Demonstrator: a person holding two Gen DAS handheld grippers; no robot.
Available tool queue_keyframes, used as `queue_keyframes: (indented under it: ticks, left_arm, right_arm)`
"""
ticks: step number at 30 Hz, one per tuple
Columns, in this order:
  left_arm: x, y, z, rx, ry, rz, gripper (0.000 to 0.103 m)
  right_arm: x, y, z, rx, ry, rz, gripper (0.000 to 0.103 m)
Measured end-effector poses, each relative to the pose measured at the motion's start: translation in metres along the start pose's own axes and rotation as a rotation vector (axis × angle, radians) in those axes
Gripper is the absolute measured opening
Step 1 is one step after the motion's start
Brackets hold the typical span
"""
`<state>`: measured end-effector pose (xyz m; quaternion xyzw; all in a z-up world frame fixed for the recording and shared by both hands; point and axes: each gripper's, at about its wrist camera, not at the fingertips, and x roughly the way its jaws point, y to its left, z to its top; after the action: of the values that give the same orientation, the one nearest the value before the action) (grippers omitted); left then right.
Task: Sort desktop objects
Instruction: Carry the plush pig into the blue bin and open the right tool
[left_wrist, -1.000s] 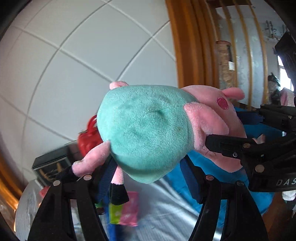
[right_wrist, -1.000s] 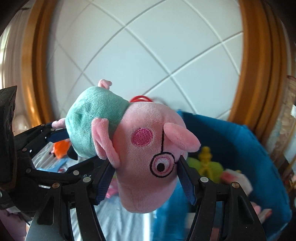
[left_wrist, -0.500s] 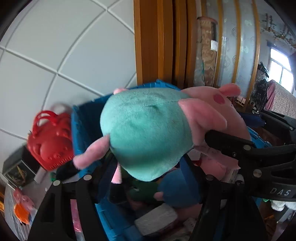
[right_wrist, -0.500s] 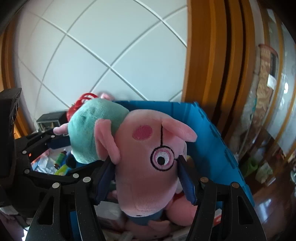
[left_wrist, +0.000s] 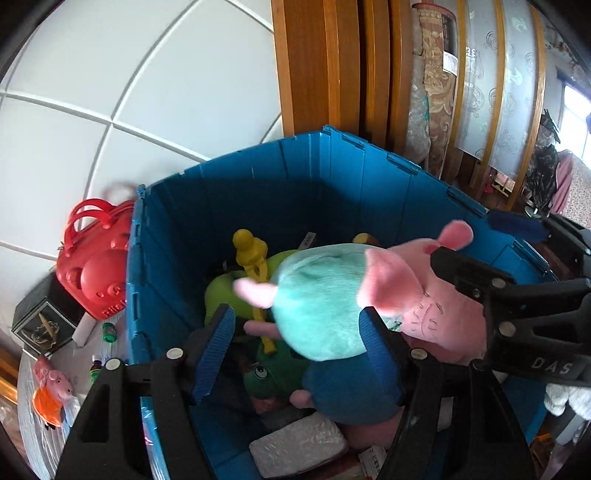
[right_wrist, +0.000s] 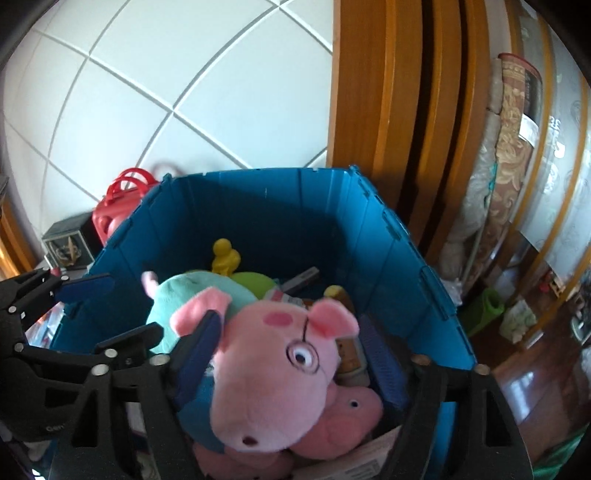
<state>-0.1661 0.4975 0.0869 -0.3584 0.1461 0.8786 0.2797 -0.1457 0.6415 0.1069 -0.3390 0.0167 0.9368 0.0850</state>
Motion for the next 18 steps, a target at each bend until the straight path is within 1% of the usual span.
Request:
queue_keyframes:
  ticks: [2,4,6,9,12,15,18]
  left_arm:
    - [-0.007,0.002,-0.002,-0.009,-0.013,0.003,0.069]
    - [-0.013,0.006,-0.005,-0.026,-0.018,0.002,0.069]
    - [-0.019,0.010,-0.008,-0.039,-0.027,-0.001,0.069]
    - [-0.032,0.018,-0.014,-0.055,-0.047,0.008,0.069]
    - [-0.047,0.030,-0.022,-0.073,-0.070,0.022,0.069]
    - [-0.066,0.050,-0.035,-0.101,-0.096,0.045,0.069]
    - [-0.084,0.079,-0.054,-0.141,-0.120,0.084,0.069]
  right_arm:
    - [-0.006,0.000,0.002,-0.006,-0.021,-0.001,0.091]
    - [-0.011,0.001,0.003,-0.005,-0.036,0.000,0.100]
    - [-0.019,0.005,0.005,-0.011,-0.057,-0.011,0.103]
    - [-0.031,0.013,0.008,-0.009,-0.080,-0.002,0.103]
    - [-0.041,0.026,0.010,-0.010,-0.093,0.025,0.103]
    - [-0.051,0.044,0.010,-0.004,-0.107,0.072,0.103]
    - [-0.064,0.073,0.009,-0.019,-0.132,0.115,0.103]
